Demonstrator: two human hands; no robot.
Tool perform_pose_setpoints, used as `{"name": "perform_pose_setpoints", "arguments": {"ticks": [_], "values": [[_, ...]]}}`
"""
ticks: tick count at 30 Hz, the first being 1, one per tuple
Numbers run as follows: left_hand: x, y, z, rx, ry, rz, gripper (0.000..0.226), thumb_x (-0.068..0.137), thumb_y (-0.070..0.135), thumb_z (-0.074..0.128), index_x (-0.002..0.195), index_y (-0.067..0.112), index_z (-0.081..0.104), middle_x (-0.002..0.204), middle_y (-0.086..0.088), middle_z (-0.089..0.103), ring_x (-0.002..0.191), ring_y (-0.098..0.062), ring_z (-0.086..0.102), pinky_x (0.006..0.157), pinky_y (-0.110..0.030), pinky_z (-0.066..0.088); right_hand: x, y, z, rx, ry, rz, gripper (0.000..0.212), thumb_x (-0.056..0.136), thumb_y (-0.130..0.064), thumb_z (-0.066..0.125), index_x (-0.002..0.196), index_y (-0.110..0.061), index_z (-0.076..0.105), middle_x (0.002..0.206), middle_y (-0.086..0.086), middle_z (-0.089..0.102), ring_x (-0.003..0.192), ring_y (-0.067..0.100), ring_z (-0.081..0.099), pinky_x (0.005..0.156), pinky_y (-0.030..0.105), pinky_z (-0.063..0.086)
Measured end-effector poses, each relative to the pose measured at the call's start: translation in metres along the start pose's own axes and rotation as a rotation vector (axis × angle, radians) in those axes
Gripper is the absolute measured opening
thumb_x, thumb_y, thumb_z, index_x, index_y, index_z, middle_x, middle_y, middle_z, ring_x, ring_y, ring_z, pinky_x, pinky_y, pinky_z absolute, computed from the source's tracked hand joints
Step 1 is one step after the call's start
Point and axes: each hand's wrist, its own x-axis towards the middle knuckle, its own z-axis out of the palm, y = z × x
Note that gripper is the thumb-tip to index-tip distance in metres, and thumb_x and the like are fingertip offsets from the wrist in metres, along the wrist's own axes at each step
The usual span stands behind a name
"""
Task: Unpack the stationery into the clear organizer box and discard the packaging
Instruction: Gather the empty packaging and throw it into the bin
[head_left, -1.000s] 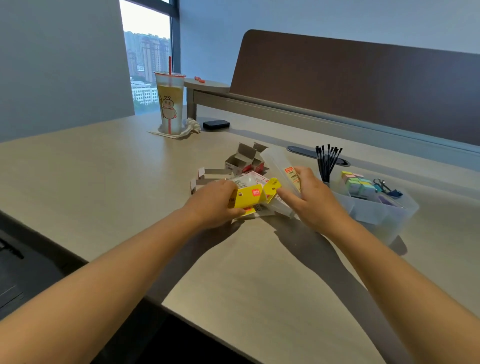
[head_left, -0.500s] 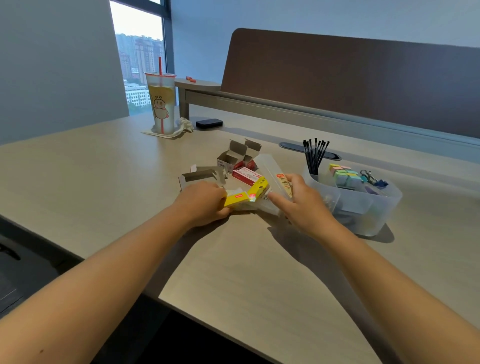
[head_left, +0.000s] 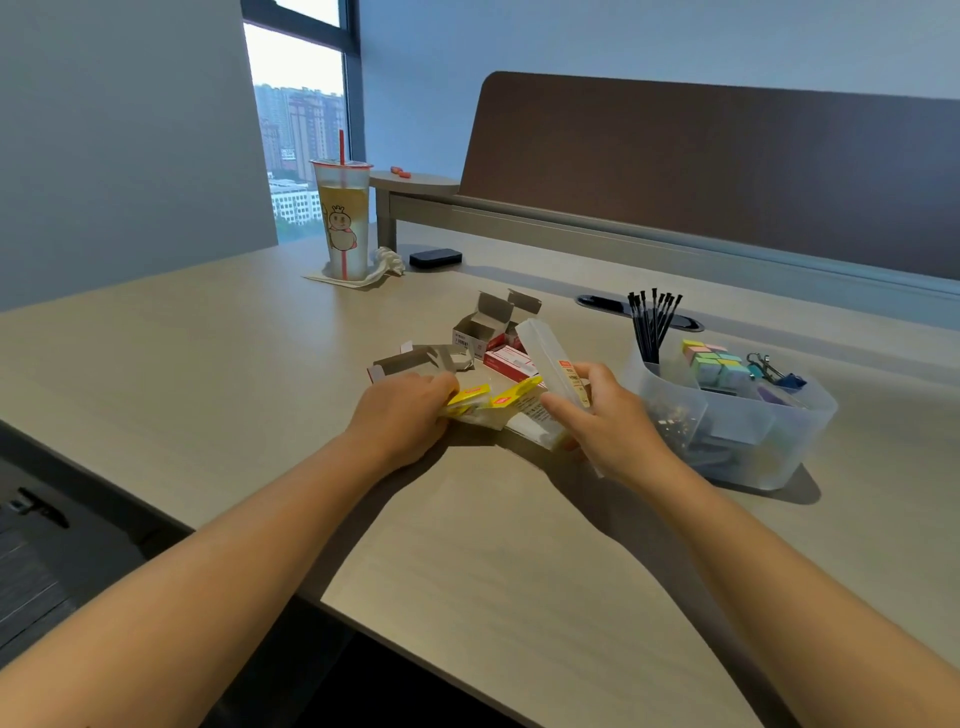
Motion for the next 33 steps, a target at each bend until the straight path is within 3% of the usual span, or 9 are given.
{"name": "perform_pose_setpoints", "arguments": {"ticks": [4,10,13,18,21,24,29,31,33], "values": [[-0.001,0.000,-0.001,-0.057,0.060,-0.042,0.028,0.092,0.027,0.041,0.116,0.014,0.049,0.113,-0.009,0.063,0.098,-0.025,0.058,0.068,-0.026,0.036,0.000,0.002,0.002,0.037,0.028,0.036,0.051,0.086,-0.034,0.054,0.129,-0.013,0.036,0.127,0.010,0.051,0.097,0.019,0.054,0.067,0.026,0.050],[-0.014,-0.016,-0.023,-0.191,0.090,-0.161,0.029,0.085,0.022,0.055,0.111,0.009,0.053,0.104,-0.018,0.065,0.090,-0.038,0.058,0.068,-0.035,0.041,0.003,-0.001,0.006,-0.041,0.051,0.053,0.052,0.085,-0.036,0.056,0.127,-0.012,0.037,0.125,0.010,0.054,0.102,0.026,0.057,0.082,0.040,0.052],[-0.024,-0.023,-0.036,-0.373,0.113,-0.239,0.026,0.081,0.012,0.060,0.105,0.004,0.054,0.104,-0.019,0.065,0.085,-0.034,0.058,0.067,-0.035,0.045,0.002,-0.008,0.010,-0.118,0.062,0.024,0.051,0.085,-0.036,0.055,0.126,-0.012,0.035,0.127,0.009,0.053,0.106,0.027,0.055,0.081,0.037,0.049],[-0.043,-0.034,-0.051,-0.491,0.165,-0.356,0.021,0.083,0.007,0.056,0.102,0.002,0.052,0.104,-0.016,0.061,0.081,-0.020,0.048,0.056,-0.020,0.040,-0.002,-0.031,0.011,-0.091,0.108,-0.056,0.052,0.084,-0.032,0.057,0.127,-0.013,0.036,0.126,0.010,0.054,0.108,0.028,0.054,0.082,0.037,0.047],[-0.060,-0.042,-0.059,-0.561,0.202,-0.458,0.024,0.082,0.005,0.055,0.105,0.001,0.052,0.101,-0.014,0.058,0.084,-0.022,0.050,0.061,-0.026,0.043,-0.010,-0.049,0.018,-0.074,0.052,-0.150,0.053,0.084,-0.032,0.058,0.128,-0.013,0.035,0.128,0.010,0.052,0.107,0.026,0.055,0.080,0.034,0.048],[-0.090,-0.054,-0.071,-0.607,0.257,-0.551,0.026,0.082,0.004,0.055,0.108,0.001,0.052,0.094,-0.006,0.053,0.085,-0.021,0.049,0.059,-0.019,0.040,-0.021,-0.073,0.038,-0.033,-0.024,-0.224,0.055,0.084,-0.033,0.058,0.130,-0.014,0.034,0.131,0.010,0.050,0.108,0.025,0.054,0.084,0.036,0.050],[-0.169,-0.095,-0.101,-0.614,0.406,-0.793,0.022,0.078,0.002,0.058,0.099,0.005,0.054,0.092,-0.009,0.055,0.086,-0.026,0.053,0.073,-0.039,0.045,-0.045,-0.137,0.091,0.098,-0.176,-0.365,0.055,0.083,-0.029,0.059,0.130,-0.015,0.034,0.135,0.010,0.046,0.105,0.018,0.051,0.076,0.022,0.045],[-0.210,-0.111,-0.111,-0.613,0.458,-0.873,0.021,0.079,0.001,0.057,0.099,0.008,0.053,0.093,-0.007,0.054,0.086,-0.023,0.052,0.065,-0.032,0.045,-0.060,-0.162,0.118,0.162,-0.245,-0.421,0.054,0.083,-0.028,0.060,0.128,-0.016,0.034,0.133,0.009,0.047,0.100,0.016,0.051,0.071,0.017,0.044],[-0.252,-0.128,-0.116,-0.595,0.477,-0.959,0.027,0.082,0.001,0.056,0.108,0.002,0.053,0.096,-0.006,0.053,0.087,-0.020,0.051,0.057,-0.020,0.040,-0.077,-0.183,0.148,0.207,-0.325,-0.468,0.054,0.082,-0.029,0.060,0.128,-0.018,0.034,0.133,0.009,0.047,0.105,0.020,0.053,0.075,0.022,0.047]]}}
